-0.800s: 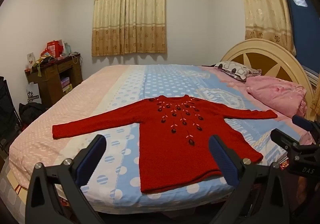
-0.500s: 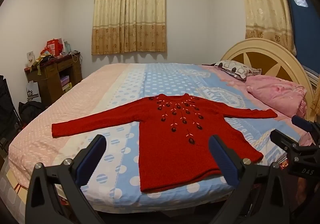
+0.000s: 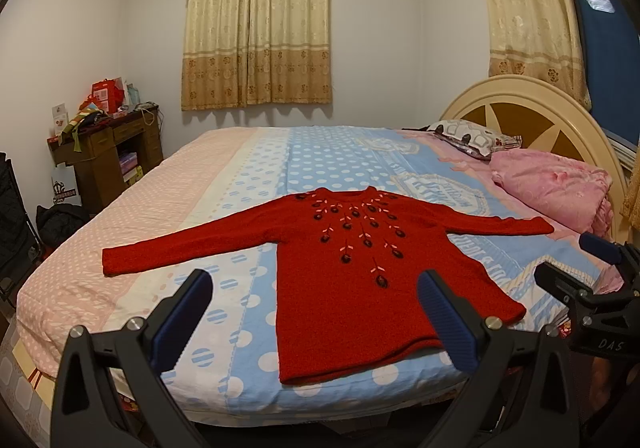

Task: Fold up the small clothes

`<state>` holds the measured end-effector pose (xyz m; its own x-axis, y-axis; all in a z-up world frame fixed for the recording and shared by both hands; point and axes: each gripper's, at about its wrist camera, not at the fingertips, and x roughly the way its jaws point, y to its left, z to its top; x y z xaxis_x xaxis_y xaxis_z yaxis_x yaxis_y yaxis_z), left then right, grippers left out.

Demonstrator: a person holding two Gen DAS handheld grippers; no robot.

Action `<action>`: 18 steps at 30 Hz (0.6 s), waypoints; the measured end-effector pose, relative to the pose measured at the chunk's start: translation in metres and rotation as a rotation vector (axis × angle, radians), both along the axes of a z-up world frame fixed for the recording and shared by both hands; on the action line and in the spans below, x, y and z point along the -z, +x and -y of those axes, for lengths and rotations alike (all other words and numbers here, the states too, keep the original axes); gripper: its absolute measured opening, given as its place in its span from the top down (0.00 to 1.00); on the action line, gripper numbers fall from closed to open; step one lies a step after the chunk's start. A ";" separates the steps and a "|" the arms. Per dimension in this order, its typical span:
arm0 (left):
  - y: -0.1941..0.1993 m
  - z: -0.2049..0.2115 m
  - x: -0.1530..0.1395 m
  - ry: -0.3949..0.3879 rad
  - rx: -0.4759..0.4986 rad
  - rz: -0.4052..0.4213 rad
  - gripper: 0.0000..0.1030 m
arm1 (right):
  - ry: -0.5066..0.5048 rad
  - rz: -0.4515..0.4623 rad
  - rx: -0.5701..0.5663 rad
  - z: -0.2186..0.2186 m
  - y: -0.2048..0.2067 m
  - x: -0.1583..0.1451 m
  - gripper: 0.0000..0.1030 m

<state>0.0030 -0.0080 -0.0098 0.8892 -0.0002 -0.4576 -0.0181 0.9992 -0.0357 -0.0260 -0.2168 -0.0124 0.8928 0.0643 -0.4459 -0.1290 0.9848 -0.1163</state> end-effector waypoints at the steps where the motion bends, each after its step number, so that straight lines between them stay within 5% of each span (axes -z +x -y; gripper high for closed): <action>1: 0.000 -0.001 -0.001 -0.001 0.002 -0.001 0.00 | 0.002 -0.002 -0.001 0.001 0.001 -0.001 0.01; 18: -0.001 -0.002 0.004 -0.002 0.005 -0.006 0.00 | 0.001 -0.014 0.001 0.001 0.003 0.002 0.01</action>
<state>0.0019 -0.0064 -0.0139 0.8865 -0.0053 -0.4627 -0.0135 0.9992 -0.0372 -0.0228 -0.2175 -0.0140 0.8863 0.0639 -0.4586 -0.1296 0.9851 -0.1132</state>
